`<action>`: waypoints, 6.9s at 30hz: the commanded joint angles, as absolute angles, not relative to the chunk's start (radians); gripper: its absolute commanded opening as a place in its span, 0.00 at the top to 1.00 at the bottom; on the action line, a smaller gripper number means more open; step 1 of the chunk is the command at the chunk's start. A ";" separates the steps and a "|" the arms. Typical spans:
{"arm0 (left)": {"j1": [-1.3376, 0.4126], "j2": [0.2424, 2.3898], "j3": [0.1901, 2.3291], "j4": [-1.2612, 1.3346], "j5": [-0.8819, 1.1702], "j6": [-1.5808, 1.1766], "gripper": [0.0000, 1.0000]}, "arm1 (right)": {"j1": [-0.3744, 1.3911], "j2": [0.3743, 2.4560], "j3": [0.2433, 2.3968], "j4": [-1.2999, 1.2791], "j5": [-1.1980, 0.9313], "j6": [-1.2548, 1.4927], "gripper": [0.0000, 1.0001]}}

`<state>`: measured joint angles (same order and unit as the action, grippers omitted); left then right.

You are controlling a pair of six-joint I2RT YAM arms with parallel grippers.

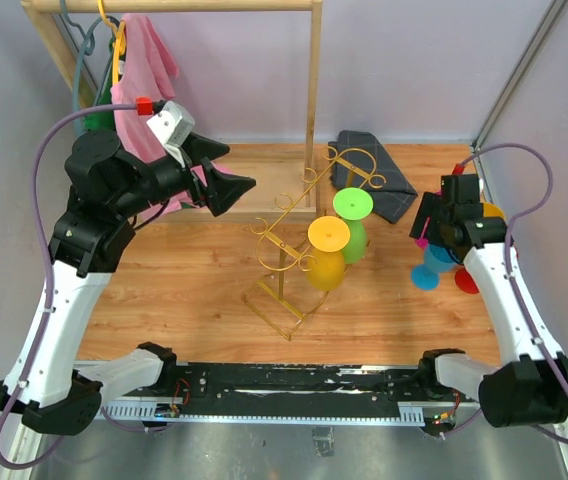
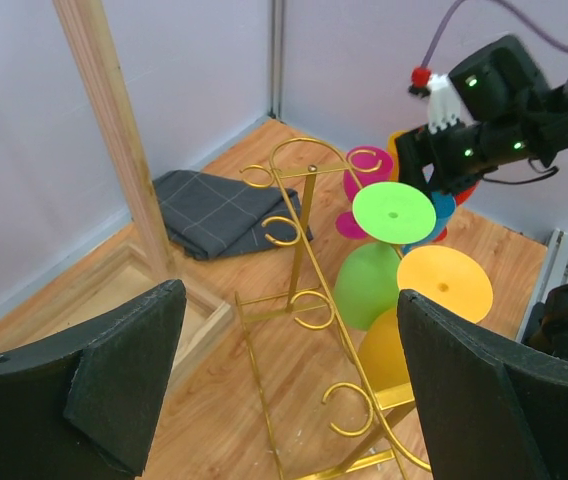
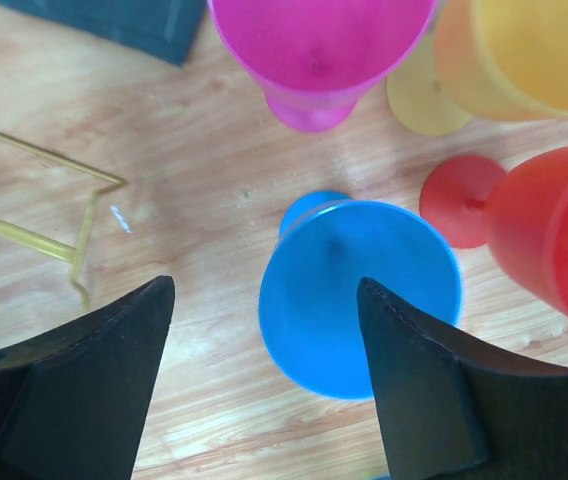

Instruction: Take the wine glass off the wine glass rack

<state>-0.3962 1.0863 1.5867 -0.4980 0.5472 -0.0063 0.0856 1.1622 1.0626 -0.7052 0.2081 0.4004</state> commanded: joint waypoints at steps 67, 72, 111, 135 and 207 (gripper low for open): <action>-0.169 1.371 1.508 -0.253 0.930 -0.944 0.01 | 0.397 0.890 1.136 -0.433 -0.266 1.149 0.89; -0.169 1.371 1.506 -0.258 0.925 -0.937 0.01 | 0.395 0.877 1.139 -0.437 -0.251 1.155 0.97; -0.167 1.372 1.527 -0.270 0.928 -0.918 0.01 | 0.394 0.667 1.150 -0.601 -0.123 1.248 0.99; -0.138 1.544 1.755 0.475 1.049 -1.269 0.01 | 0.398 1.156 1.804 0.052 -0.463 1.281 0.99; -0.231 1.417 1.644 0.913 0.975 -1.238 0.64 | 0.660 1.306 1.142 1.210 -0.117 1.695 0.99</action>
<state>-0.2176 1.4834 1.6176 0.8623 0.9726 -1.2266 0.6430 1.2579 1.1679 1.1385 -0.1635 1.6596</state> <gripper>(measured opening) 0.439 0.020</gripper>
